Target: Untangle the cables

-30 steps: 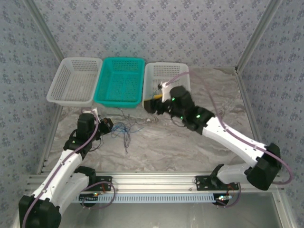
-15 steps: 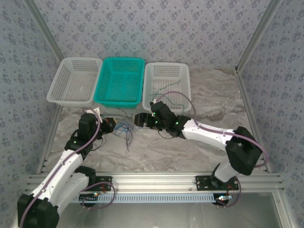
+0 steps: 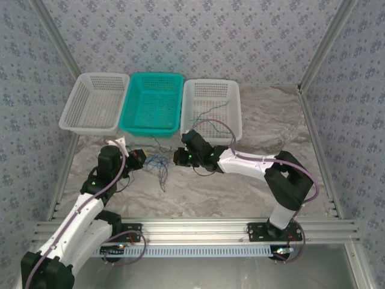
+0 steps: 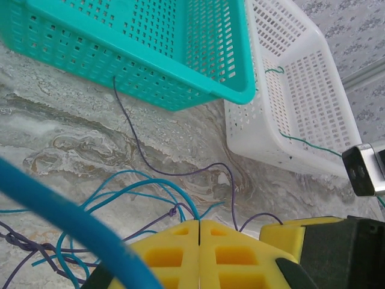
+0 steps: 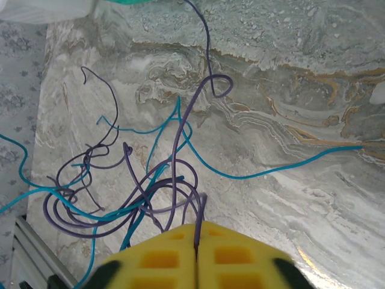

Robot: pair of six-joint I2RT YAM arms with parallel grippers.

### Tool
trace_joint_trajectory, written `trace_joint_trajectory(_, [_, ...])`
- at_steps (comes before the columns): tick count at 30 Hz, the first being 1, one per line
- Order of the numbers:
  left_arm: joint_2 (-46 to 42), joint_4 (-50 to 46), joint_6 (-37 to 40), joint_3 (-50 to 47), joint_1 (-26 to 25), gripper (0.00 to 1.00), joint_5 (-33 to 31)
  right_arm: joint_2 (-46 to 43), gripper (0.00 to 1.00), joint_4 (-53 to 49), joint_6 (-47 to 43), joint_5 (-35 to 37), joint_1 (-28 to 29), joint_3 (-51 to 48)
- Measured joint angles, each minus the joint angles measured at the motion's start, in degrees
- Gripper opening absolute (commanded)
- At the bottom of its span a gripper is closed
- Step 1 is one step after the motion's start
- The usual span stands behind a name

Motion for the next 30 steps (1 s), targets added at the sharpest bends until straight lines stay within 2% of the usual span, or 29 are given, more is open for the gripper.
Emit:
trace_joint_trajectory(5, [0.0,-1.7,0.0,-0.1,0.0,0.0,-2.6,-0.5,0.0,-0.5,-0.1,0.7,0.0,0.0])
trace_joint_trajectory(8, [0.0,-7.8,-0.3,1.0,0.0,0.0,-8.6,-3.1,0.0,-1.7,-0.1,2.7,0.0,-0.9])
trace_joint_trajectory(13, [-0.8,-15.9,-0.7,3.4,3.1,0.0,-16.4,-13.0,0.0,-7.0,0.2,11.3,0.0,-3.5])
trace_joint_trajectory(22, [-1.3,-20.6,-0.9,4.0,8.2,0.0,-20.5,-30.2,0.0,-18.5,1.2,25.2,-1.2,-7.8])
trace_joint_trajectory(30, [3.1,-22.1,-1.9,5.9,11.4,0.0,-22.4,-39.2,0.0,-26.4,-1.6,30.5,-1.2,-6.3])
